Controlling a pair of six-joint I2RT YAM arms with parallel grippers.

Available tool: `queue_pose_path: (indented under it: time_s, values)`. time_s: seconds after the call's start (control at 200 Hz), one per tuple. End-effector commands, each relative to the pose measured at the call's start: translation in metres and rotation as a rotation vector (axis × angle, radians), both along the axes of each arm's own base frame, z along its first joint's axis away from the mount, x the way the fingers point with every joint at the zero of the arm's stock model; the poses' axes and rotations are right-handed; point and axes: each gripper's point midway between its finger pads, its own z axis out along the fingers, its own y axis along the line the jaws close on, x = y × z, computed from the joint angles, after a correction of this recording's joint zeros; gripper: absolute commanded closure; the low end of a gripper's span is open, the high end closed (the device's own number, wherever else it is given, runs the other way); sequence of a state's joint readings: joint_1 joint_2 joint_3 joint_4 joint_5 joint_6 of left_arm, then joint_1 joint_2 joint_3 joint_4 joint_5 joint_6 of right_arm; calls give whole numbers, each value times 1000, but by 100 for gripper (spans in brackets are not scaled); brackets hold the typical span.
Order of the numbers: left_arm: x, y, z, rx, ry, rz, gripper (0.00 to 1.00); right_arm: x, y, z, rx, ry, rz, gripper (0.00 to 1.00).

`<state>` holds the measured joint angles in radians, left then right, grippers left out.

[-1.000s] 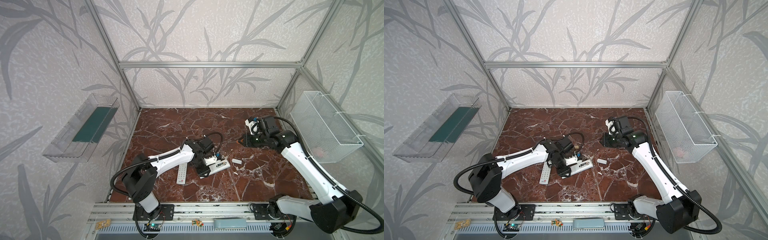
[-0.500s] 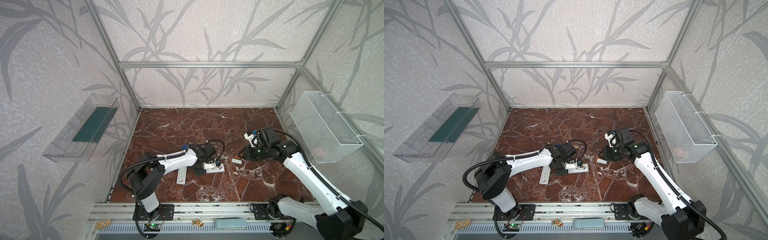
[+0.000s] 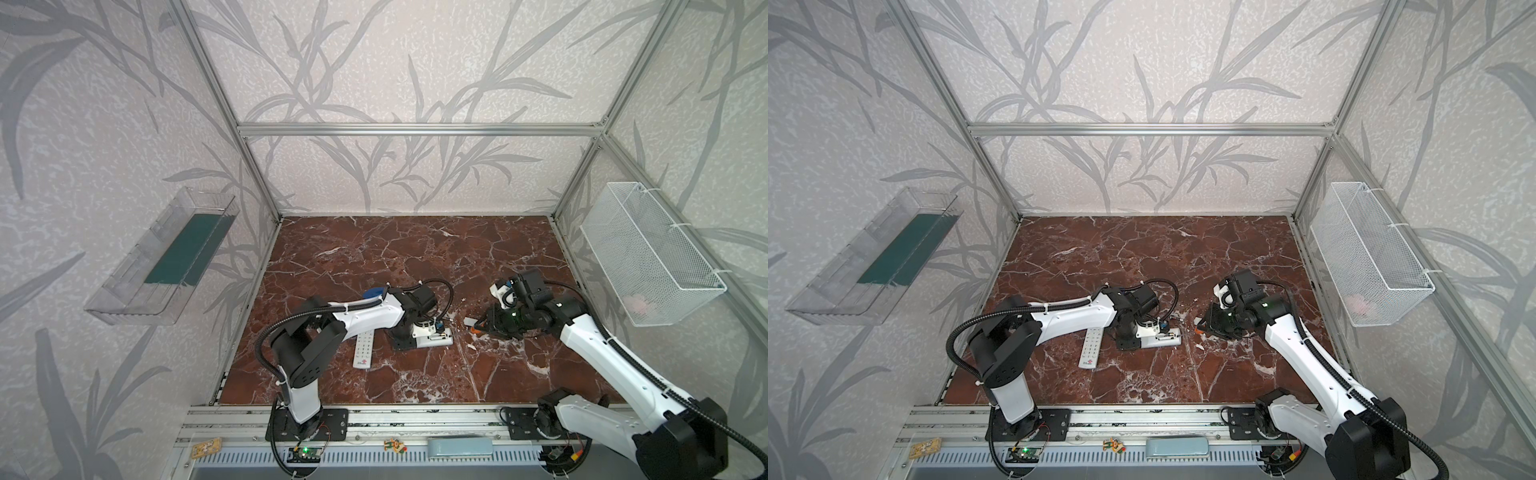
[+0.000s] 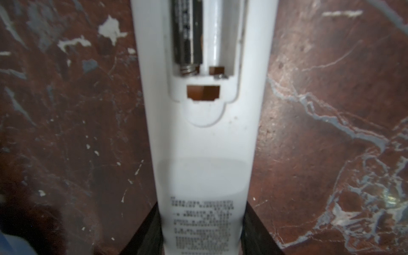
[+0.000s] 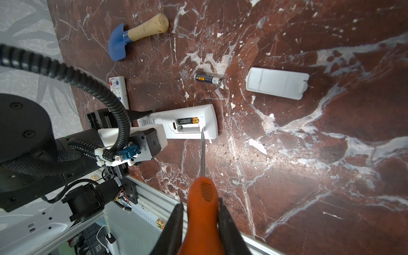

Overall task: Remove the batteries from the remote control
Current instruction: 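Lower the remote with the left gripper while the right holds the screwdriver above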

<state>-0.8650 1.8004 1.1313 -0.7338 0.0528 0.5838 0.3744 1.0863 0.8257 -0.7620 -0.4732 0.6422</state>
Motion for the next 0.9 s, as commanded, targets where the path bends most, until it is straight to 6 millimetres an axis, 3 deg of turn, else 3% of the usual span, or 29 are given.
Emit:
queue_pose_path:
  time_s: [0.0, 0.39, 0.895]
  values:
    - [-3, -6, 5, -14, 23, -11, 100, 1, 4, -2, 25, 3, -30, 100]
    - [-4, -13, 10, -39, 41, 27, 100, -4, 4, -18, -26, 44, -65, 100]
    - [-22, -32, 25, -79, 159, 87, 100, -14, -2, -43, 13, 80, -274, 100]
